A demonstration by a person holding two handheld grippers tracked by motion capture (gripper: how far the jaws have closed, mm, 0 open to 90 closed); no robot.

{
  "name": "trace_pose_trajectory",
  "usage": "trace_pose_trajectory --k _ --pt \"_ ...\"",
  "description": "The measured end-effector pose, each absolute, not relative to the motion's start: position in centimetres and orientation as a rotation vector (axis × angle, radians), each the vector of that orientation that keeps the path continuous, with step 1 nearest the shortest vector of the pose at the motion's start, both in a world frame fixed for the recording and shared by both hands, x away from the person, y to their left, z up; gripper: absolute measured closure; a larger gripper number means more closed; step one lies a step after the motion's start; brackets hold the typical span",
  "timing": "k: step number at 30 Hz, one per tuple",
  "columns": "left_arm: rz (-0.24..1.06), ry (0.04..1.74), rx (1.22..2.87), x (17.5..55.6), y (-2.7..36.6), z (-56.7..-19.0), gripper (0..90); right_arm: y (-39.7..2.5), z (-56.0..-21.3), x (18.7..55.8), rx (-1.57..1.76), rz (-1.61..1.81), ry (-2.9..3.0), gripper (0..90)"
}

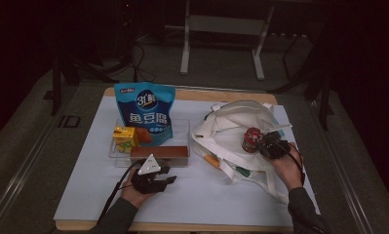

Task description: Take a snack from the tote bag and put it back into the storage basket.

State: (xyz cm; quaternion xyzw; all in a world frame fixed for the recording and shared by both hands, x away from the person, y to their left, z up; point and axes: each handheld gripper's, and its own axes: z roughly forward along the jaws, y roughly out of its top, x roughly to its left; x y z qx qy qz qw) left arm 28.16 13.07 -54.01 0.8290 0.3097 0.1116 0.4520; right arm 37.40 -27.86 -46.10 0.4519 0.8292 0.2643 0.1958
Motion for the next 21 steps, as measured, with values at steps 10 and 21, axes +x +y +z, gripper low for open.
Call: trace_pose_trajectory --k 10,21 --pt "0.275 0.765 2.049 28.2 13.1 -54.0 53.2 -27.7 -44.4 38.4 1.267 0.752 2.297 53.9" --pt "0.273 0.765 2.05 28.2 13.1 -54.0 53.0 -27.2 -44.3 40.7 1.33 0.674 2.296 32.0"
